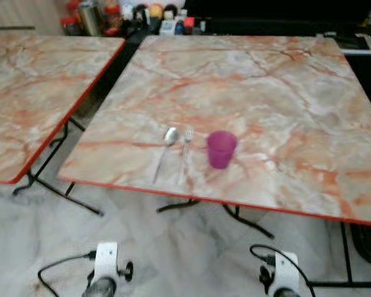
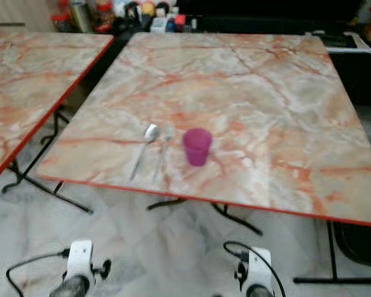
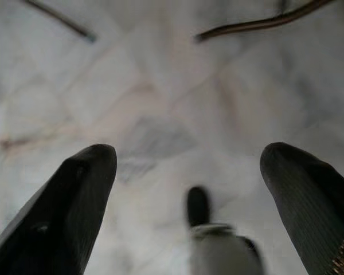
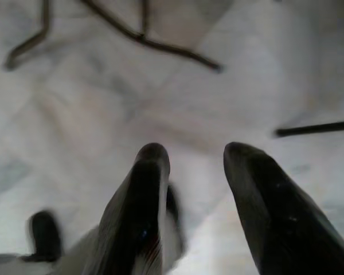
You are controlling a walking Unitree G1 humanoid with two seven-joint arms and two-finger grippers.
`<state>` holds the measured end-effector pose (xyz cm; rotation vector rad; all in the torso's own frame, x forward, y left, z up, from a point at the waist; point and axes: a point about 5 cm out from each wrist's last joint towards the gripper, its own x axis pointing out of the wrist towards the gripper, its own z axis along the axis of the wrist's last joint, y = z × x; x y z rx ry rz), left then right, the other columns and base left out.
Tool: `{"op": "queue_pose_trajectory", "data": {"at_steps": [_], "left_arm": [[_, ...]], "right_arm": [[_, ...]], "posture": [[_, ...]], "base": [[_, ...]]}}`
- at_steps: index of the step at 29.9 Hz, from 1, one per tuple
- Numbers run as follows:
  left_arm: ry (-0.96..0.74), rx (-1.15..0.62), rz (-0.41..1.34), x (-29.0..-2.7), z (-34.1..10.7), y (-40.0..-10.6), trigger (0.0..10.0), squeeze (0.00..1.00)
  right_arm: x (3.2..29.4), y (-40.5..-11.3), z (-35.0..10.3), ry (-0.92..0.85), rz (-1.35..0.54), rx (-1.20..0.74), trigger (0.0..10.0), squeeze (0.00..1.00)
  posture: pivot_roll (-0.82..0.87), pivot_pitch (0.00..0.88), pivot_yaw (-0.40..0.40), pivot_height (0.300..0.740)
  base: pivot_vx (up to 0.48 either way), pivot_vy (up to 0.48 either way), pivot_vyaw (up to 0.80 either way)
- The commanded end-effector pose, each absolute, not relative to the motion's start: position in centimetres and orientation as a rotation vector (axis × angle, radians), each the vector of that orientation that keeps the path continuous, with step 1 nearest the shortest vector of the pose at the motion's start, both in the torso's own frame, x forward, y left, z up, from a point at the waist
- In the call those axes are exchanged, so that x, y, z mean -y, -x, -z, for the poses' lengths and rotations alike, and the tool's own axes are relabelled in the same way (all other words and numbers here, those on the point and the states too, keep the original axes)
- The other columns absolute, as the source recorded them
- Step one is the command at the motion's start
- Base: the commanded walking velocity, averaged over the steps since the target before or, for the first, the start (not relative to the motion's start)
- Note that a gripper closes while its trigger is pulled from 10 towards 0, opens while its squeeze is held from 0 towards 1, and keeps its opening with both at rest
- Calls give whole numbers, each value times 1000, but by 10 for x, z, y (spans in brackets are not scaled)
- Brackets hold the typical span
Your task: Setting the table
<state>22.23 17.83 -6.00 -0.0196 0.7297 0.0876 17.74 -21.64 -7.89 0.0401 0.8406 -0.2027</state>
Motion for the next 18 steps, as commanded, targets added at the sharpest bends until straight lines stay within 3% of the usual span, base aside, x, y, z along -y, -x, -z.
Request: {"op": "queue_pose_trajectory", "data": {"at_steps": [1,4,18], "left_arm": [[16,-770,-116,-187,66,-211,10000,0],[24,-773,-125,-188,67,-211,10000,0],[31,-768,-127,-189,66,-210,10000,0]], "right_arm": [[213,-177,80,-53,206,-846,10000,0],[213,-177,80,-56,209,-855,10000,0],[212,-177,81,-64,207,-864,10000,0]], "posture": [[-33,94,34,740],[-36,101,32,740],[-53,124,33,740]], "base": [[0,-266,0],[0,0,0],[0,0,-598]]}}
